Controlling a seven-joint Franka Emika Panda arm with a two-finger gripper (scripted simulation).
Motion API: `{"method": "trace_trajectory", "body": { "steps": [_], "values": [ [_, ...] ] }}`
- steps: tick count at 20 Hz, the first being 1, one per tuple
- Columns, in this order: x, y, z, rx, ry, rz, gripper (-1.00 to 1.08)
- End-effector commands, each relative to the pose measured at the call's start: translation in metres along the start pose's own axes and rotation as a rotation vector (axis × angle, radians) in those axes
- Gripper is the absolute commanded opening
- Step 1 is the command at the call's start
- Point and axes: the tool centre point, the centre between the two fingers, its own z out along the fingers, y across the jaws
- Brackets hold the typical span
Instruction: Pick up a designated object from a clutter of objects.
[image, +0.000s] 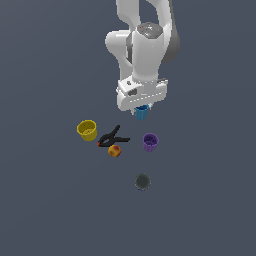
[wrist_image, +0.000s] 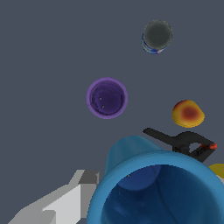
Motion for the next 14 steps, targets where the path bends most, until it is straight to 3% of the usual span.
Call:
{"method": "trace_trajectory", "body": {
  "steps": [1, 14],
  "values": [
    [0.008, -0.004, -0.022, 0.000, 0.000, 0.000, -1.00],
    [0.049, -0.023, -0.127, 0.000, 0.000, 0.000, -1.00]
  ]
}}
